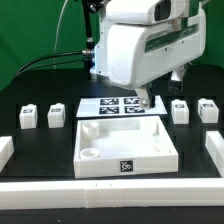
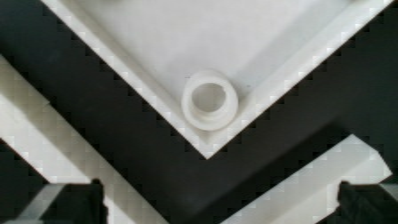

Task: Assemble one leg

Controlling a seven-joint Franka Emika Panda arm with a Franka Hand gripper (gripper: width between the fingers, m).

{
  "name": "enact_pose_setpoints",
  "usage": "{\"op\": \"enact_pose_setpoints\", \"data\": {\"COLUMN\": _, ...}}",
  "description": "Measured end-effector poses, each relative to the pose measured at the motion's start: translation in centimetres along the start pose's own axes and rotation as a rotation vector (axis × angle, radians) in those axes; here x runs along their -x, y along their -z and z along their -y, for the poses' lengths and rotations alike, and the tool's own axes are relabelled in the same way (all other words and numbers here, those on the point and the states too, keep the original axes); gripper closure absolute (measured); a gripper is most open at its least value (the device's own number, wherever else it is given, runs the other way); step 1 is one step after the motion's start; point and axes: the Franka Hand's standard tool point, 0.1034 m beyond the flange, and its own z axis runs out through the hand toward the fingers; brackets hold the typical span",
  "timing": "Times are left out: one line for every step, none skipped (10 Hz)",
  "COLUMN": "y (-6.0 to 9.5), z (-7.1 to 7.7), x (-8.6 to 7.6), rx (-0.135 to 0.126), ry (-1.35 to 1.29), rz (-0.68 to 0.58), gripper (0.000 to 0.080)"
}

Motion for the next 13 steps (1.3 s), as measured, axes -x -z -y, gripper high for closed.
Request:
{"op": "enact_pose_setpoints", "data": {"y": 0.0, "z": 0.0, "x": 0.0, "rx": 0.0, "ry": 0.0, "rz": 0.0, "gripper": 0.015}}
{"op": "enact_pose_setpoints", "data": {"y": 0.0, "z": 0.0, "x": 0.0, "rx": 0.0, "ry": 0.0, "rz": 0.0, "gripper": 0.015}}
{"op": "enact_pose_setpoints", "data": {"y": 0.0, "z": 0.0, "x": 0.0, "rx": 0.0, "ry": 0.0, "rz": 0.0, "gripper": 0.015}}
{"op": "enact_pose_setpoints", "data": {"y": 0.0, "z": 0.0, "x": 0.0, "rx": 0.0, "ry": 0.0, "rz": 0.0, "gripper": 0.015}}
{"op": "enact_pose_setpoints", "data": {"y": -0.01, "z": 0.0, "x": 0.0, "rx": 0.0, "ry": 0.0, "rz": 0.0, "gripper": 0.015}}
{"op": "enact_pose_setpoints", "data": {"y": -0.01, "z": 0.0, "x": 0.0, "rx": 0.0, "ry": 0.0, "rz": 0.0, "gripper": 0.015}}
{"op": "enact_pose_setpoints", "data": {"y": -0.01, "z": 0.0, "x": 0.0, "rx": 0.0, "ry": 0.0, "rz": 0.0, "gripper": 0.015}}
{"op": "enact_pose_setpoints", "data": {"y": -0.01, "z": 0.0, "x": 0.0, "rx": 0.0, "ry": 0.0, "rz": 0.0, "gripper": 0.015}}
{"op": "enact_pose_setpoints", "data": {"y": -0.02, "z": 0.0, "x": 0.0, "rx": 0.0, "ry": 0.0, "rz": 0.0, "gripper": 0.015}}
{"op": "enact_pose_setpoints", "data": {"y": -0.02, "z": 0.01, "x": 0.0, "rx": 0.0, "ry": 0.0, "rz": 0.0, "gripper": 0.015}}
{"op": "enact_pose_setpoints", "data": {"y": -0.02, "z": 0.01, "x": 0.0, "rx": 0.0, "ry": 0.0, "rz": 0.0, "gripper": 0.015}}
{"op": "enact_pose_setpoints", "data": {"y": -0.02, "z": 0.01, "x": 0.0, "rx": 0.0, "ry": 0.0, "rz": 0.0, "gripper": 0.015}}
{"op": "enact_pose_setpoints", "data": {"y": -0.03, "z": 0.01, "x": 0.01, "rx": 0.0, "ry": 0.0, "rz": 0.0, "gripper": 0.015}}
